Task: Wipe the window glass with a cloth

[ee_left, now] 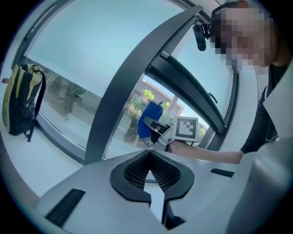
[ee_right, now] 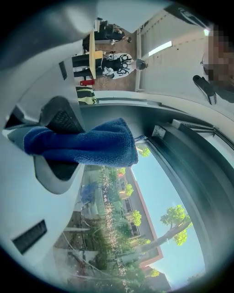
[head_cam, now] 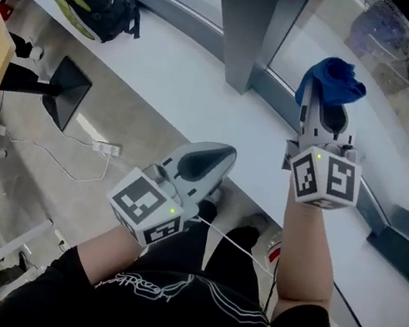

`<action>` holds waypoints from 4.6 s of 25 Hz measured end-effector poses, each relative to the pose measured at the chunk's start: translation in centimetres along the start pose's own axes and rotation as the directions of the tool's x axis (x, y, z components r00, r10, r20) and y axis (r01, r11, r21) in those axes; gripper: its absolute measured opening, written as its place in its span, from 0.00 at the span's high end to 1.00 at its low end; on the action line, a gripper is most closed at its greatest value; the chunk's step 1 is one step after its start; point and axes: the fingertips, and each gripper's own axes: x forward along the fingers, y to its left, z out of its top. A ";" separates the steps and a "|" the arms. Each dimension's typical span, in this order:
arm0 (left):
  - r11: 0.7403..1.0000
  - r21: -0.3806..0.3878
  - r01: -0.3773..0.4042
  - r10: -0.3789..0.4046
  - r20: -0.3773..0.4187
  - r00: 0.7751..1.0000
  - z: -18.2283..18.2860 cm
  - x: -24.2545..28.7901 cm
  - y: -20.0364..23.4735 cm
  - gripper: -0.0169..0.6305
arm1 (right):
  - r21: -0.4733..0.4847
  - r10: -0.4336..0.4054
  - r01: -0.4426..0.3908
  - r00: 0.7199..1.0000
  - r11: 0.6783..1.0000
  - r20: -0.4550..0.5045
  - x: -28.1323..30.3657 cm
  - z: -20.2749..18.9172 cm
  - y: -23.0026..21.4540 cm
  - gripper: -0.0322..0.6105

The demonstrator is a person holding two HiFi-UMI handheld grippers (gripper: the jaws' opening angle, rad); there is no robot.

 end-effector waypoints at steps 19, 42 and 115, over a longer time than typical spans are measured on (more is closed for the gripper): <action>0.998 -0.052 -0.026 0.026 -0.006 1.000 -0.6 -2.1 4.7 0.97 | 0.005 -0.142 0.142 0.990 0.990 0.021 7.3 -0.4 0.4 0.80; 0.983 -0.022 0.182 -0.183 -0.142 0.973 -5.5 8.2 -8.7 0.97 | 0.006 -0.328 0.328 0.944 0.945 0.022 -9.3 -1.1 -15.7 0.80; 0.930 0.017 0.367 -0.350 -0.263 0.899 -15.3 25.8 -35.7 0.97 | 0.013 -0.636 0.636 0.772 0.772 0.009 -41.3 -5.1 -44.7 0.80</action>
